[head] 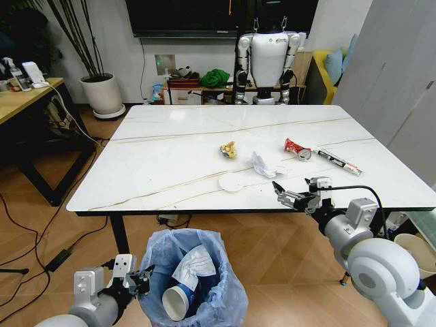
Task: Pick up the trash bin and place the trash from the table into it.
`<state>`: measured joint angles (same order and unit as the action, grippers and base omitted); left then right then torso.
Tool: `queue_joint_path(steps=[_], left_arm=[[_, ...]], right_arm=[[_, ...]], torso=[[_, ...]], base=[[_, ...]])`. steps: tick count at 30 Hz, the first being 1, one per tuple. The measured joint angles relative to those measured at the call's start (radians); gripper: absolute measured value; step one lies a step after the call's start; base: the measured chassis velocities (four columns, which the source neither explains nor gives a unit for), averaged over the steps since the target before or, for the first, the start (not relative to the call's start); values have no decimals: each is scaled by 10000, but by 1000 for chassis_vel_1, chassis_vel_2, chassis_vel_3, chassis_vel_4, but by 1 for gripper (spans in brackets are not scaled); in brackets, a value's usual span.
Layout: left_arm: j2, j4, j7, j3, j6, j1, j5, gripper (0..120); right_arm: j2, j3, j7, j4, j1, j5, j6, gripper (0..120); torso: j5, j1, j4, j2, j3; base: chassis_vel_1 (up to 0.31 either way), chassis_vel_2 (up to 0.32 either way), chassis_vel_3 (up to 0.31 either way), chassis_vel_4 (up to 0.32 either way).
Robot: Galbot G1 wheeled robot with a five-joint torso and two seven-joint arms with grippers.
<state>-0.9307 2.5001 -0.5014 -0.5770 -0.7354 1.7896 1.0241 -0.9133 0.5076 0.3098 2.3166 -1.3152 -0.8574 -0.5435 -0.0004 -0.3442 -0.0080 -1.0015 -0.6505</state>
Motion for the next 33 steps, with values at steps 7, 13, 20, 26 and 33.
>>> queue_joint_path(steps=[7,13,20,26,33], left_arm=[[124,0,226,82,0,39,-146,0],[56,0,347,-27,0,112,-208,0],[-16,0,373,-113,0,136,-213,0],[-36,0,372,-131,0,61,-210,0],[-21,0,364,-167,0,5,-164,0]], right_arm=[[328,-656,715,-414,1372,-1064,-230,100],[268,-1867,1289,-1167,2872,-1695,-151,100],[146,-3203,1321,-1822,4099,-1823,-225,100],[-203,-4580,3019,-2374,5237,-2778,-703,100],[-337,-5311,4249,-2937,6194,-3688,-1071,100]], torso=[[4,0,-3,0,0],[5,-1,5,1,-1],[2,-1,-2,0,-1],[2,-1,0,1,-1],[3,-1,-1,1,0]], base=[[0,0,0,0],[0,0,0,0],[0,0,0,0],[0,0,0,0],[0,0,0,0]])
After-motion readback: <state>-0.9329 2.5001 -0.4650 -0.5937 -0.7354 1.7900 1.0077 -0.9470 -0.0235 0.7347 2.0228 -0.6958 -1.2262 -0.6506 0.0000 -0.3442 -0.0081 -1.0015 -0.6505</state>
